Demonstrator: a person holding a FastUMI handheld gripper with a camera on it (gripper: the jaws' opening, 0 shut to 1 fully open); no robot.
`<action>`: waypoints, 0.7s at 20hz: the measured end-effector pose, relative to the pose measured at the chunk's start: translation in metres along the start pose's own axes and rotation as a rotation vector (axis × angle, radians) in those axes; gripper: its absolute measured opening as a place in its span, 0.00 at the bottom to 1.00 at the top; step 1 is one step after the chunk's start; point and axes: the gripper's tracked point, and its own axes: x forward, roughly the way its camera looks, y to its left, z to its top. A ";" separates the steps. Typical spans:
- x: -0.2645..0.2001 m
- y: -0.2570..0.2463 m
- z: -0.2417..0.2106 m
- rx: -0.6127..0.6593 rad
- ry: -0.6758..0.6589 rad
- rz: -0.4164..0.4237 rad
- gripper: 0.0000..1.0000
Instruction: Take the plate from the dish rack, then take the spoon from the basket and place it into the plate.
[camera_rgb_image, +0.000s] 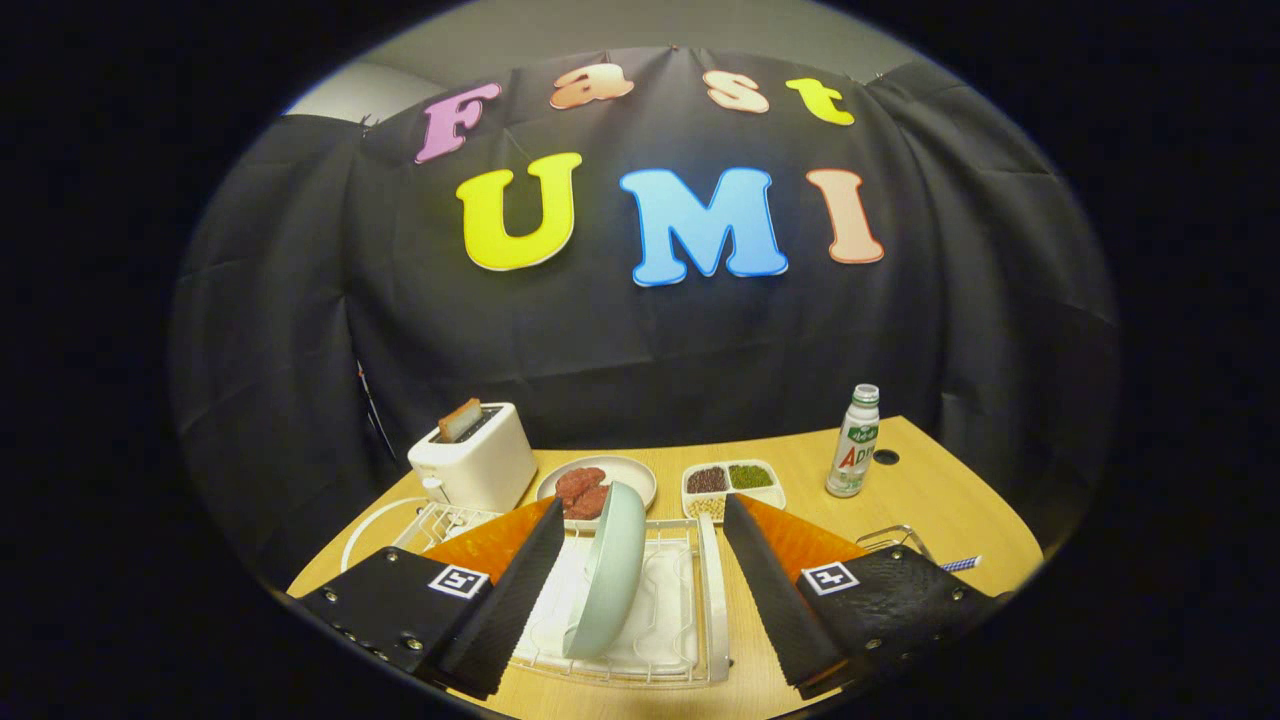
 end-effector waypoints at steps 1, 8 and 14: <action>0.010 0.001 -0.009 0.005 0.040 -0.005 0.98; 0.056 0.018 -0.060 0.089 0.258 0.004 0.94; 0.063 0.021 -0.077 0.084 0.374 -0.038 0.40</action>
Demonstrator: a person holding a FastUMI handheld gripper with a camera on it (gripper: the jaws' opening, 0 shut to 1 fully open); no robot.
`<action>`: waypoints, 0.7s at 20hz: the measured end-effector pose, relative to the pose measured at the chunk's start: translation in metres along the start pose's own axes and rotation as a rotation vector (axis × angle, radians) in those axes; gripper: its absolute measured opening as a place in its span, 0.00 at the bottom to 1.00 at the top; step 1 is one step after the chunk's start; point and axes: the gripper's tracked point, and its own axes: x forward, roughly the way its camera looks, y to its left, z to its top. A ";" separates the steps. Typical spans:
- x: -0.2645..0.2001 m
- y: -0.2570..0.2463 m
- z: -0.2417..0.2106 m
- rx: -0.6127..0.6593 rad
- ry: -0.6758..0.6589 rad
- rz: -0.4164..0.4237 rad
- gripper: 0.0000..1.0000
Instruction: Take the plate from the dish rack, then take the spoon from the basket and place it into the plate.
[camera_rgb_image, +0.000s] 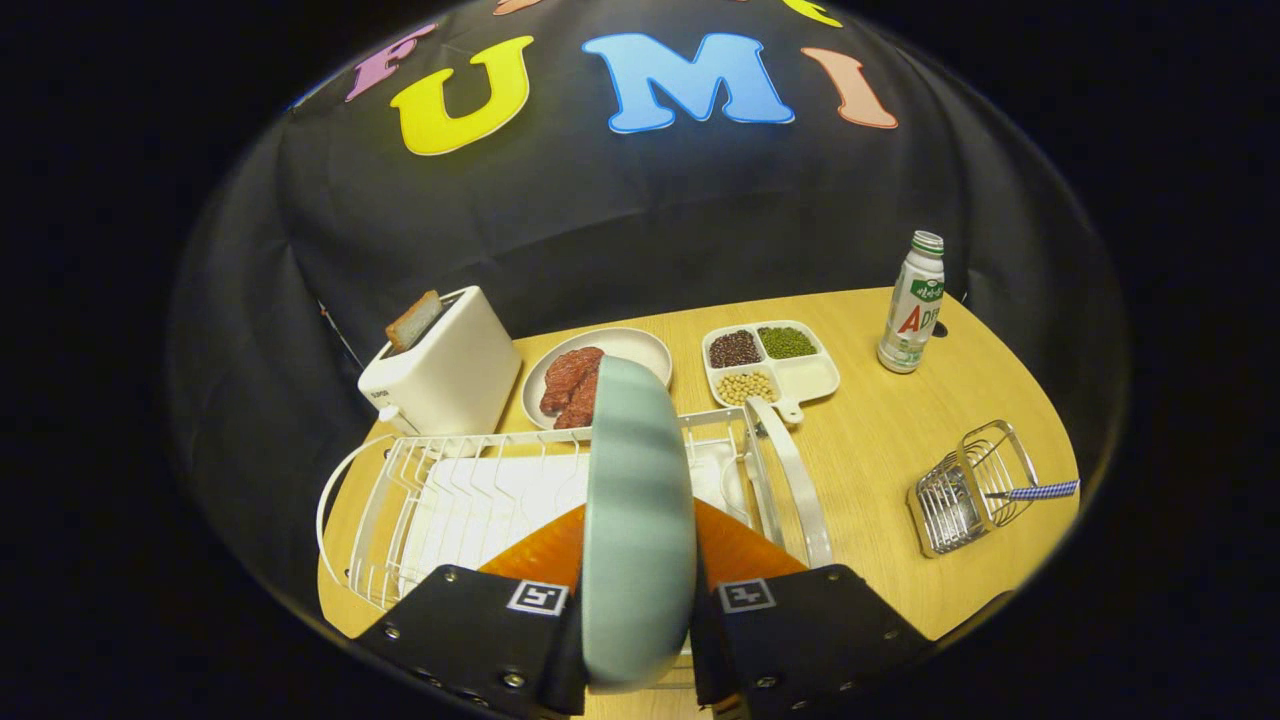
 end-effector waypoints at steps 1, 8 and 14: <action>0.001 -0.003 -0.001 0.000 0.008 -0.020 0.37; -0.003 -0.010 0.002 -0.021 0.036 -0.146 0.27; -0.014 0.010 0.021 -0.171 0.006 -0.276 0.27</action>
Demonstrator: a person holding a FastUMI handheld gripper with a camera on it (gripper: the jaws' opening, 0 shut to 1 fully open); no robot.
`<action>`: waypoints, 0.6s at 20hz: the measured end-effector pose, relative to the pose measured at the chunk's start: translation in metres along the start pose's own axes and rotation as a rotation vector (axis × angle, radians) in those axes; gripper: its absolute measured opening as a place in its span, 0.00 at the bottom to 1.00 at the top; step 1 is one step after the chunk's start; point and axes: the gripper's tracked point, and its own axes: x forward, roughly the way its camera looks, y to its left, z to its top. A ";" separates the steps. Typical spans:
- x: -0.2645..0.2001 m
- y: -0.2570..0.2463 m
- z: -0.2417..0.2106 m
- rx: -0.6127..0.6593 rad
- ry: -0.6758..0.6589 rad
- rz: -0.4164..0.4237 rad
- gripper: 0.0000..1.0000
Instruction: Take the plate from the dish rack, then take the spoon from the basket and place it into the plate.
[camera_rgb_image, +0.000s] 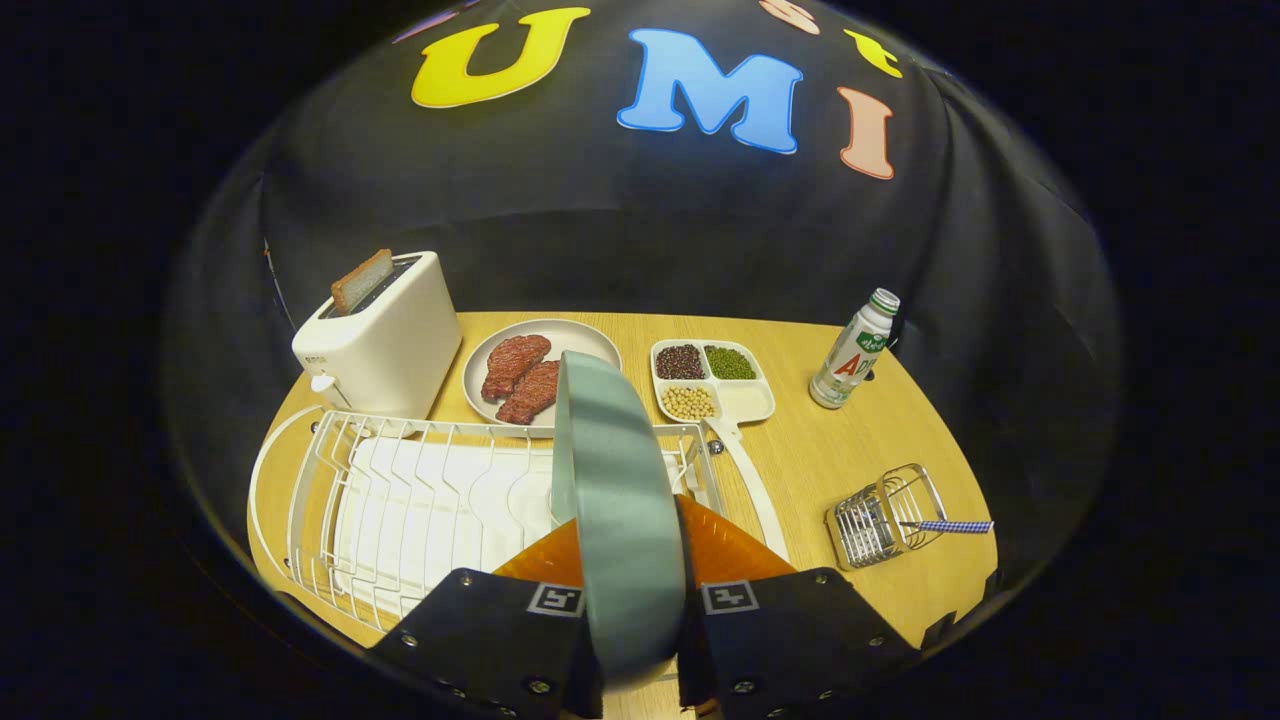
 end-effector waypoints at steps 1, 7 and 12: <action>-0.003 0.001 0.001 -0.025 -0.006 -0.021 0.27; -0.028 -0.002 0.015 -0.136 -0.072 -0.106 0.27; -0.059 -0.004 0.028 -0.145 -0.123 -0.114 0.27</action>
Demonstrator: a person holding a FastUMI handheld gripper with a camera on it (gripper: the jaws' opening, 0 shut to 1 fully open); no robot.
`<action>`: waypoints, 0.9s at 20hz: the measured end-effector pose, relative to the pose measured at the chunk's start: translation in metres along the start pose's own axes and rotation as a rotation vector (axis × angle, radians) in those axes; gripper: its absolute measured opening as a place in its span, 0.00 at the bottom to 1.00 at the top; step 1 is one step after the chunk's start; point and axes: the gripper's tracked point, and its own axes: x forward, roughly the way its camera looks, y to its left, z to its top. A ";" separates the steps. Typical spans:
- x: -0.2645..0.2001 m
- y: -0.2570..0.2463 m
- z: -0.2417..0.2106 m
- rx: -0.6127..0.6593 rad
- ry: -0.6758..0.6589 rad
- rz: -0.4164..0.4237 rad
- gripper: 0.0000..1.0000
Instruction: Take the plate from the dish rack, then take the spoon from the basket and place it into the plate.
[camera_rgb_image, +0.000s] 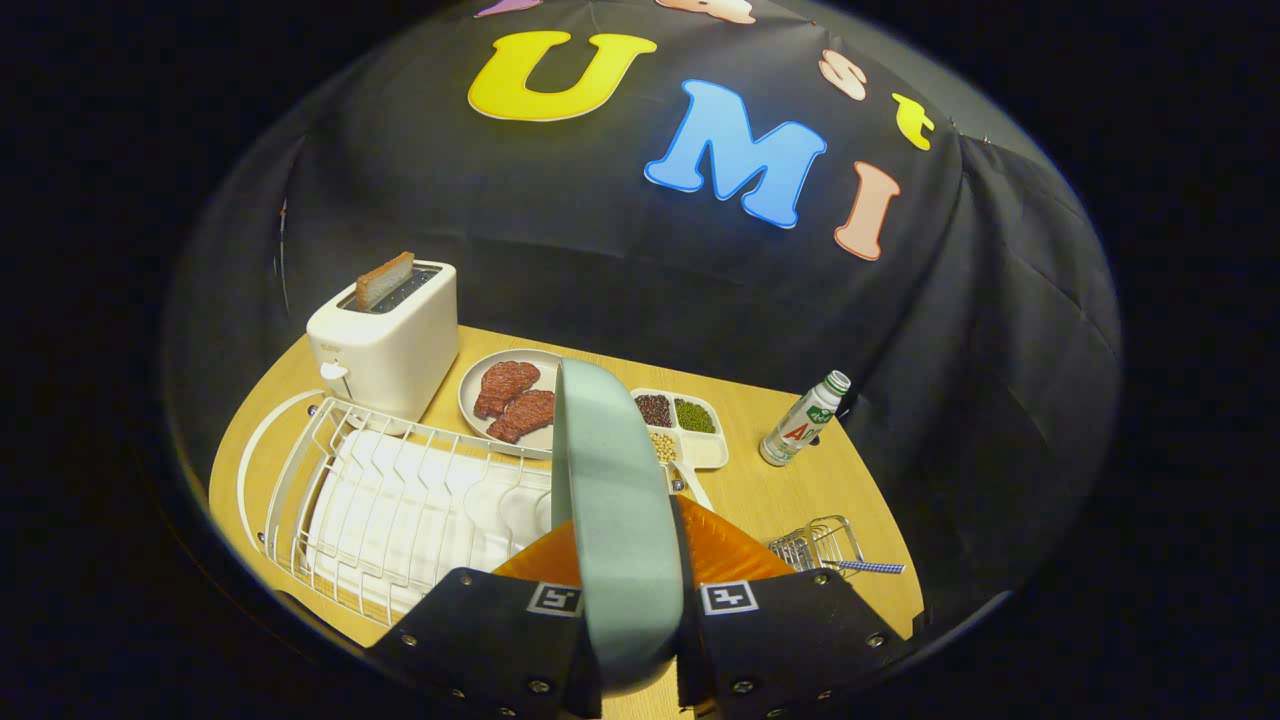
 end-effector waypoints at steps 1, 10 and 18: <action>-0.009 -0.004 -0.001 0.002 -0.007 -0.004 0.27; -0.098 -0.042 -0.067 0.085 0.010 0.038 0.27; -0.123 -0.059 -0.170 0.155 0.128 0.119 0.27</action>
